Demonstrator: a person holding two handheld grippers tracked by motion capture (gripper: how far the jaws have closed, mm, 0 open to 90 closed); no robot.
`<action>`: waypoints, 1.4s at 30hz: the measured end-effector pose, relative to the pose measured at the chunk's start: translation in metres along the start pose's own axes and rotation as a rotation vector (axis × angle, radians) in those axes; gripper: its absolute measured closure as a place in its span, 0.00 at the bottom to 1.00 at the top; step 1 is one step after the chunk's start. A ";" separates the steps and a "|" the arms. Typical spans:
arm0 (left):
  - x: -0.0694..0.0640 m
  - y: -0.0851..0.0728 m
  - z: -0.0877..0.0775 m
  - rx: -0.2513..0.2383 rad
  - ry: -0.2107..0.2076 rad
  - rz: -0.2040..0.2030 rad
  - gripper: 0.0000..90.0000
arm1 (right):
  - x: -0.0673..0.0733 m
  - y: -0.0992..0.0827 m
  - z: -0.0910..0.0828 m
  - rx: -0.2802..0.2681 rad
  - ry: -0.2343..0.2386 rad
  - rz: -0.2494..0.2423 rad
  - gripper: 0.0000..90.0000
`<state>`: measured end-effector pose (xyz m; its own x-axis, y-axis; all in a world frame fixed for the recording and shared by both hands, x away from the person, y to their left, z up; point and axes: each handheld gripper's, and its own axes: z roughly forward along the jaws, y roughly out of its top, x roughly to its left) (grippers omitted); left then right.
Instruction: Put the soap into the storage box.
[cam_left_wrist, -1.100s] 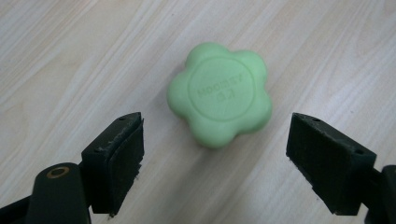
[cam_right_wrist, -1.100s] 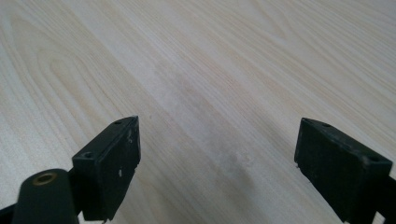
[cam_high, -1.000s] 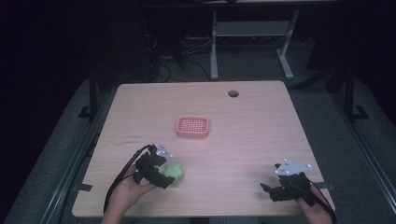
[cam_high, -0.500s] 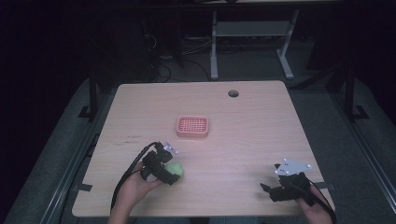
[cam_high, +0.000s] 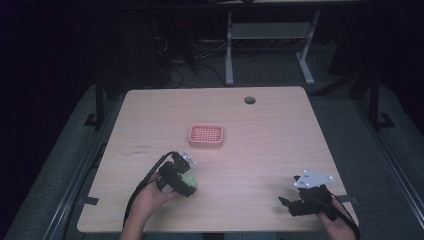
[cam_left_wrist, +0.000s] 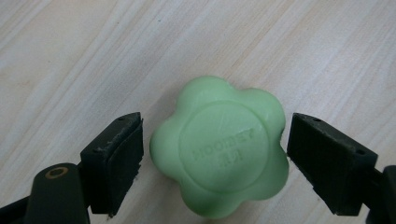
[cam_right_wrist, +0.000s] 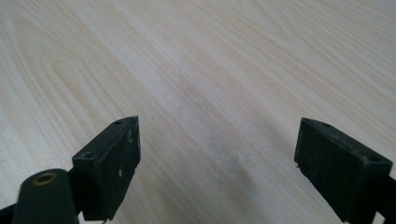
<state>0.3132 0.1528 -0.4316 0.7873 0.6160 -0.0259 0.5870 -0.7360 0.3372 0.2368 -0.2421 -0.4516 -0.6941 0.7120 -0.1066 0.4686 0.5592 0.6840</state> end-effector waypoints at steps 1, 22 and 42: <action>0.000 0.000 0.001 0.004 0.001 0.002 0.21 | 0.000 0.000 0.000 0.000 0.000 -0.001 0.15; 0.001 0.001 0.013 0.042 0.006 -0.001 0.24 | 0.000 0.000 0.000 -0.001 0.000 0.000 0.15; 0.001 0.001 0.007 0.012 0.022 -0.018 0.29 | 0.000 0.000 -0.001 -0.005 0.001 0.009 0.15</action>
<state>0.3157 0.1508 -0.4375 0.7725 0.6349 -0.0111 0.6033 -0.7283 0.3251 0.2366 -0.2425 -0.4513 -0.6909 0.7161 -0.0997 0.4718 0.5509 0.6884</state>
